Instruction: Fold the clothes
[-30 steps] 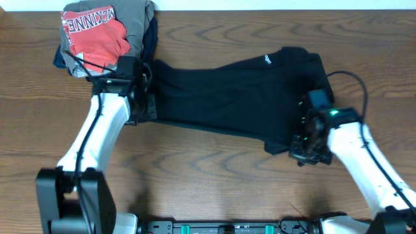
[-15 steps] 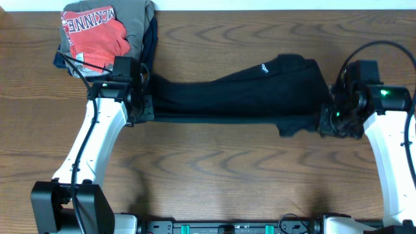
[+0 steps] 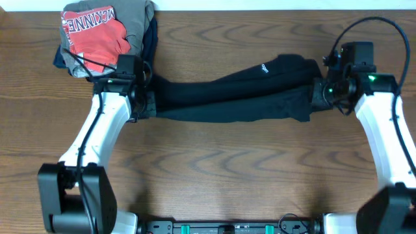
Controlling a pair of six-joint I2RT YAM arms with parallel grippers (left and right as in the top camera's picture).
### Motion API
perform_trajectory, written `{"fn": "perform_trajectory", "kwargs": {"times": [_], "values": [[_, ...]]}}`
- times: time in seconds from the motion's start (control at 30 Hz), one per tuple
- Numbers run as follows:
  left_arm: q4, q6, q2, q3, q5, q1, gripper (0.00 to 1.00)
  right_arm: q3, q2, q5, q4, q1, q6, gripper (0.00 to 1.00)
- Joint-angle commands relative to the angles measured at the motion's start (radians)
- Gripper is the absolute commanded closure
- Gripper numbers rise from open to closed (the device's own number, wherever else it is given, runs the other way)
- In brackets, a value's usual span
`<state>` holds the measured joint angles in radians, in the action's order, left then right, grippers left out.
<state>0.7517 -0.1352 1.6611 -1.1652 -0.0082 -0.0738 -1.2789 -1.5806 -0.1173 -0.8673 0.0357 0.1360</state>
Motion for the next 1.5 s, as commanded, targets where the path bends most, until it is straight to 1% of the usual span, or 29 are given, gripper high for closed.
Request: {"fn": "perform_trajectory", "kwargs": {"times": [0.0, 0.2, 0.43, 0.5, 0.53, 0.6, 0.63, 0.67, 0.7, 0.77, 0.8, 0.87, 0.97, 1.07, 1.17, 1.2, 1.27, 1.47], "values": [[-0.029, -0.013, 0.056, 0.005, -0.038, 0.003, 0.94, -0.017, -0.046, 0.000, 0.052, 0.002, -0.014, 0.99], [-0.131, -0.013, 0.150, 0.005, -0.038, 0.003, 0.94, -0.017, -0.155, -0.048, 0.181, -0.005, -0.014, 0.99], [-0.243, -0.013, 0.201, 0.005, -0.038, 0.003, 0.94, -0.017, -0.293, -0.048, 0.304, -0.028, -0.002, 0.98], [-0.264, -0.013, 0.202, 0.005, -0.038, 0.003, 0.93, -0.017, -0.325, -0.048, 0.328, -0.028, -0.002, 0.94], [-0.272, -0.013, 0.202, 0.005, -0.038, 0.003, 0.90, -0.017, -0.341, -0.048, 0.341, -0.028, -0.002, 0.90], [-0.287, -0.012, 0.202, 0.005, -0.038, 0.003, 0.61, -0.017, -0.364, -0.048, 0.360, -0.028, -0.002, 0.76], [-0.291, -0.012, 0.202, 0.005, -0.038, 0.003, 0.44, -0.017, -0.369, -0.048, 0.367, -0.028, -0.002, 0.62], [-0.293, -0.012, 0.202, 0.005, -0.038, 0.003, 0.31, -0.017, -0.370, -0.047, 0.368, -0.028, -0.003, 0.53], [-0.294, -0.012, 0.202, 0.005, -0.038, 0.003, 0.23, -0.017, -0.369, -0.047, 0.371, -0.028, -0.003, 0.46], [-0.295, 0.002, 0.202, 0.005, -0.038, 0.003, 0.07, -0.018, -0.359, -0.045, 0.378, -0.027, -0.005, 0.37], [-0.295, 0.011, 0.201, 0.003, -0.038, 0.003, 0.01, -0.021, -0.352, -0.045, 0.378, -0.027, -0.008, 0.35], [-0.289, 0.014, 0.198, -0.005, -0.038, 0.004, 0.02, -0.035, -0.337, -0.045, 0.363, -0.027, -0.011, 0.29], [-0.269, 0.015, 0.178, -0.027, -0.037, 0.003, 0.02, -0.066, -0.303, -0.045, 0.315, -0.026, -0.015, 0.24], [-0.261, 0.069, 0.159, -0.044, -0.009, 0.004, 0.02, -0.102, -0.258, -0.044, 0.256, -0.018, -0.034, 0.19], [-0.276, 0.150, 0.164, -0.045, 0.087, 0.008, 0.02, -0.126, -0.216, -0.037, 0.209, -0.017, -0.048, 0.05], [-0.279, 0.171, 0.168, -0.045, 0.113, 0.010, 0.02, -0.128, -0.202, -0.031, 0.200, -0.017, -0.048, 0.02], [-0.288, 0.192, 0.187, -0.045, 0.132, 0.014, 0.02, -0.128, -0.174, -0.029, 0.182, -0.017, -0.048, 0.01], [-0.319, 0.208, 0.258, -0.045, 0.132, 0.037, 0.02, -0.128, -0.147, -0.025, 0.140, -0.016, -0.048, 0.01]]}}
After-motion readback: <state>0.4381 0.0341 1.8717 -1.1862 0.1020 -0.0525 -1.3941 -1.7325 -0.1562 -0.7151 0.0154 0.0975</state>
